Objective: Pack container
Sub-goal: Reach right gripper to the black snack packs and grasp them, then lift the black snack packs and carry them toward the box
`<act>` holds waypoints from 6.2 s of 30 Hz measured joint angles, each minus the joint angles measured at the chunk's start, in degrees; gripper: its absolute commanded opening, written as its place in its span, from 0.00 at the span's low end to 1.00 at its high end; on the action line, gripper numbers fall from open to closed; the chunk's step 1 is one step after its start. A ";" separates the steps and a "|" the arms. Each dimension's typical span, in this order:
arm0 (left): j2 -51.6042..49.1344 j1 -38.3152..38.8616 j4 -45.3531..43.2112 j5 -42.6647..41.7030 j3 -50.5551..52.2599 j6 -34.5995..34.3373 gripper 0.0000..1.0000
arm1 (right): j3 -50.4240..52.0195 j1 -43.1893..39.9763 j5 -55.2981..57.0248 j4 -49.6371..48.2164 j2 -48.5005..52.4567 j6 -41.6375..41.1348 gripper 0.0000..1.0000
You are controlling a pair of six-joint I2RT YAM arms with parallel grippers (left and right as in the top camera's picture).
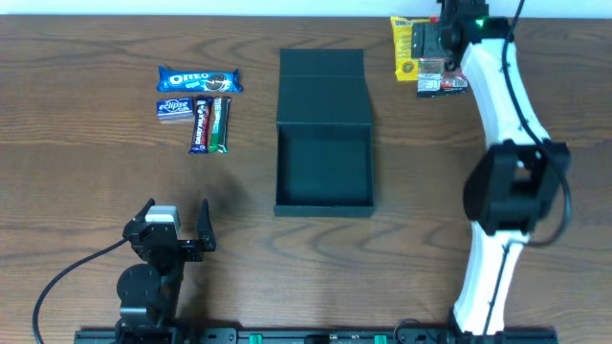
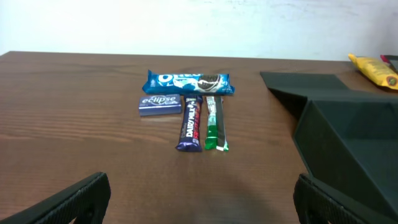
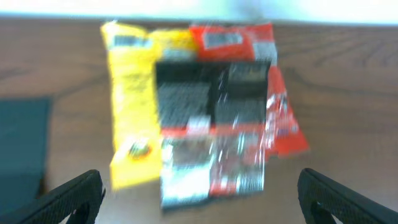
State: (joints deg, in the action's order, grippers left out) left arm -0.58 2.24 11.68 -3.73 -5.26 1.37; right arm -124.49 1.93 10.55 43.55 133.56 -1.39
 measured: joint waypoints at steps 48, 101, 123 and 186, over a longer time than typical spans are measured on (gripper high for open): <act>0.00 0.00 0.00 0.02 0.00 -0.02 0.95 | -8.76 -1.97 -6.99 6.67 -3.19 1.68 0.01; 0.00 0.00 0.00 0.00 0.00 0.00 0.95 | -8.96 -8.76 -8.98 7.45 16.06 2.54 0.01; 0.00 0.00 0.00 0.02 0.00 -0.02 0.95 | -15.17 -4.76 -11.10 23.17 13.35 1.36 0.01; 0.00 0.00 0.00 0.02 0.00 -0.02 0.95 | -11.96 -6.69 -12.11 7.76 17.94 -4.00 0.50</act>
State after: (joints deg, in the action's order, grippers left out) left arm -0.58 2.24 11.68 -3.70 -5.26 1.34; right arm -136.44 -4.75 -1.56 51.31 151.50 -5.39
